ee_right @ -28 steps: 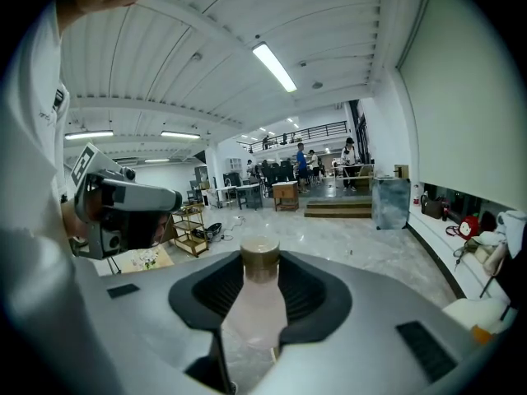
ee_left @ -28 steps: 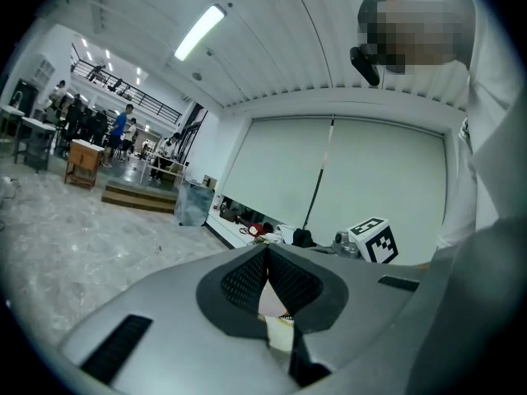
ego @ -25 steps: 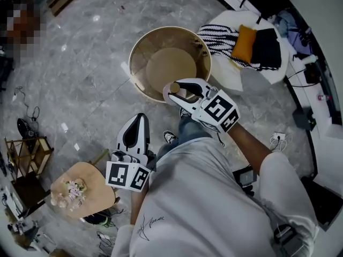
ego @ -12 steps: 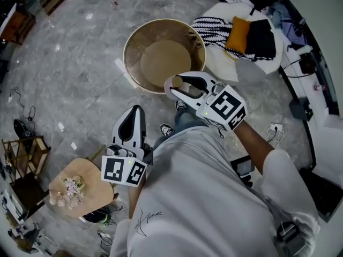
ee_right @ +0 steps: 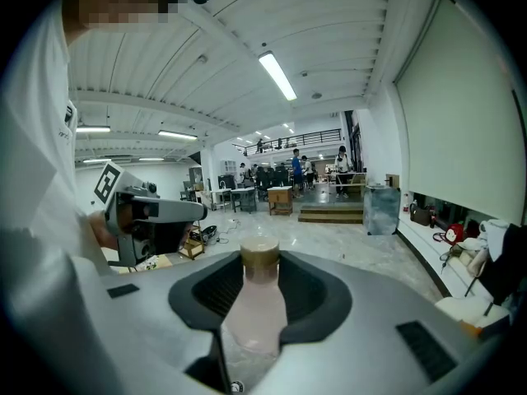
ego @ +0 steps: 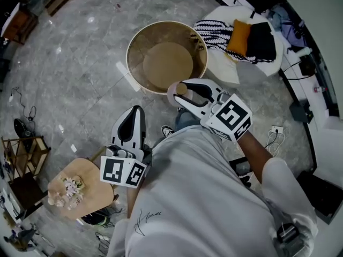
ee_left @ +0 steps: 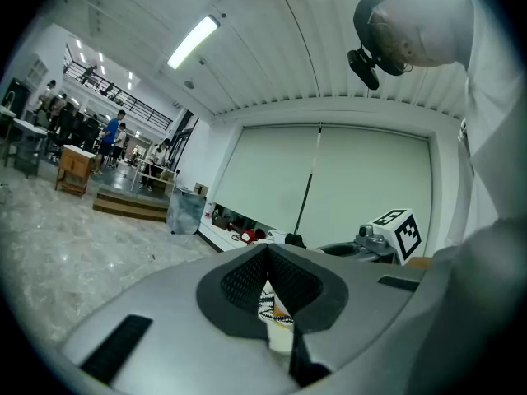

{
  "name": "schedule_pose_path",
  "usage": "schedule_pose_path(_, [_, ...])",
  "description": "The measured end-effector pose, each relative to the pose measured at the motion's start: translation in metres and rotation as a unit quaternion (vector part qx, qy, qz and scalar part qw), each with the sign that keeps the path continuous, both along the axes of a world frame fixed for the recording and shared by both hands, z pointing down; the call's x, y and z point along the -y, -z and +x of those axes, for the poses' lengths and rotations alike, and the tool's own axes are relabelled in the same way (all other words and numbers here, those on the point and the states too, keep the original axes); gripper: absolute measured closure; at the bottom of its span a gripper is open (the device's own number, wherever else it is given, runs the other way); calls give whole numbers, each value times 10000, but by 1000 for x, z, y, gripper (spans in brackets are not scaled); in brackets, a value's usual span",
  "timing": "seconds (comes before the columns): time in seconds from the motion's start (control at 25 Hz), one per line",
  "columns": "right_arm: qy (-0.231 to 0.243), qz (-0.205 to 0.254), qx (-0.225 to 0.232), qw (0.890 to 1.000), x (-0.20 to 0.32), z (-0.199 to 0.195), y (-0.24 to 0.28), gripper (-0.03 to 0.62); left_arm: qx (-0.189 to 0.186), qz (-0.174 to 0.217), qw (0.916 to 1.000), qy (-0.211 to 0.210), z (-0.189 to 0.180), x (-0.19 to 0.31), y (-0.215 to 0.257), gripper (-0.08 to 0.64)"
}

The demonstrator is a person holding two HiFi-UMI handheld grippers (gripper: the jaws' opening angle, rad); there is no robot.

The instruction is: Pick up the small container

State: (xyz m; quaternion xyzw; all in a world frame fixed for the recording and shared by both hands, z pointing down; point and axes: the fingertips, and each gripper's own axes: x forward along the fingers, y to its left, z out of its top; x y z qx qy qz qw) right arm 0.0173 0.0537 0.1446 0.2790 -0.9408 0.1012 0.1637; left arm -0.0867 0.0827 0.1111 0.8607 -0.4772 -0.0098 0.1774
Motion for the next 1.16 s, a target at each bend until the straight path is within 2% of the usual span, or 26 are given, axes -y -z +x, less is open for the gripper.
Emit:
schedule_pose_path(0.4, [-270, 105, 159, 9995, -22, -5, 7, 449, 290, 89, 9995, -2, -12, -13, -1, 541])
schedule_pose_path(1.16, [-244, 163, 108, 9995, -21, -10, 14, 449, 304, -94, 9995, 83, -22, -19, -12, 542])
